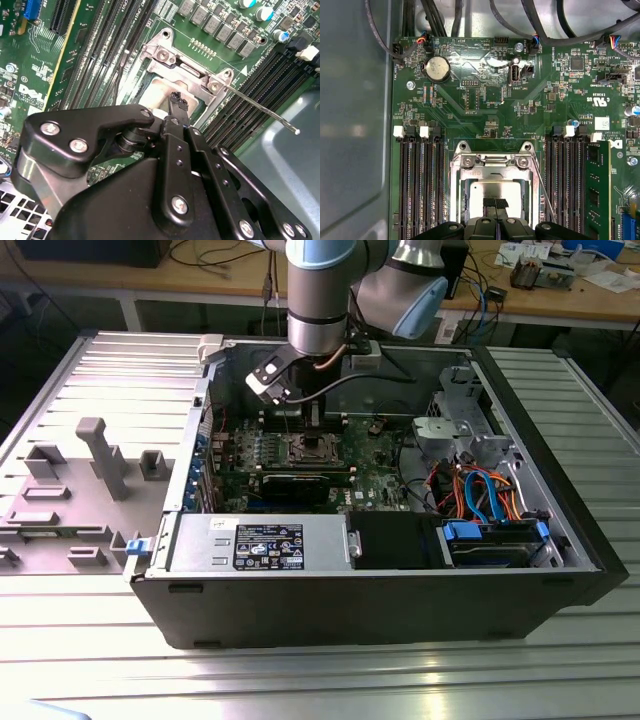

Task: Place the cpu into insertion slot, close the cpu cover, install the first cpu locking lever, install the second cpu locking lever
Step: 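Close the cpu cover, then install the first cpu locking lever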

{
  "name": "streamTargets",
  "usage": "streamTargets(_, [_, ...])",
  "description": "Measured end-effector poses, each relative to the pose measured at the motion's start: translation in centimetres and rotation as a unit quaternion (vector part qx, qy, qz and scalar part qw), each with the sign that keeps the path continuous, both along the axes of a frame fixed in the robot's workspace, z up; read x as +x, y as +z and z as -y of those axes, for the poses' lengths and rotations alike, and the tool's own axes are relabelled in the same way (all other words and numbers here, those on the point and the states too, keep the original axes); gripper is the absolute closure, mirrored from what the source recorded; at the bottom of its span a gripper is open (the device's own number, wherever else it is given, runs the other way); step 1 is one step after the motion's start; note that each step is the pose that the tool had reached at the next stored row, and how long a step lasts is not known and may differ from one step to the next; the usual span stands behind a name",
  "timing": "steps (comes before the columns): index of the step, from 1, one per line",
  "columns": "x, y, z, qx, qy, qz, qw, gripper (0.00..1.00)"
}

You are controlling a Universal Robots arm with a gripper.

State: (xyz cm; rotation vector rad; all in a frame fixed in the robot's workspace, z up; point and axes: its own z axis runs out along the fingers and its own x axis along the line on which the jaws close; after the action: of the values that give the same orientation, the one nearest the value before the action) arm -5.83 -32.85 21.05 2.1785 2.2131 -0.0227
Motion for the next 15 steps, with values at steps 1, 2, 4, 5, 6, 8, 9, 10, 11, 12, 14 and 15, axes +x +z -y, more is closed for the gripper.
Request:
streamTargets(1, [-0.02,0.0,0.0,0.0,0.0,0.0,1.0,0.89])
streamTargets(2, [-0.05,0.0,0.0,0.0,0.0,0.0,1.0,0.89])
streamTargets(4, [-0.1,0.0,0.0,0.0,0.0,0.0,1.0,0.89])
streamTargets(5, [-0.12,0.0,0.0,0.0,0.0,0.0,1.0,0.89])
streamTargets(6, [-0.15,0.0,0.0,0.0,0.0,0.0,1.0,0.89])
streamTargets(8, [-0.21,0.0,0.0,0.0,0.0,0.0,1.0,0.89])
streamTargets(9, [-0.23,0.0,0.0,0.0,0.0,0.0,1.0,0.89])
streamTargets(10, [-0.24,0.0,0.0,0.0,0.0,0.0,1.0,0.89])
streamTargets(11, [-0.27,0.0,0.0,0.0,0.0,0.0,1.0,0.89])
streamTargets(12, [-0.28,0.0,0.0,0.0,0.0,0.0,1.0,0.89])
streamTargets(14, [-0.32,0.0,0.0,0.0,0.0,0.0,1.0,0.89])
streamTargets(15, [-0.33,0.0,0.0,0.0,0.0,0.0,1.0,0.89])
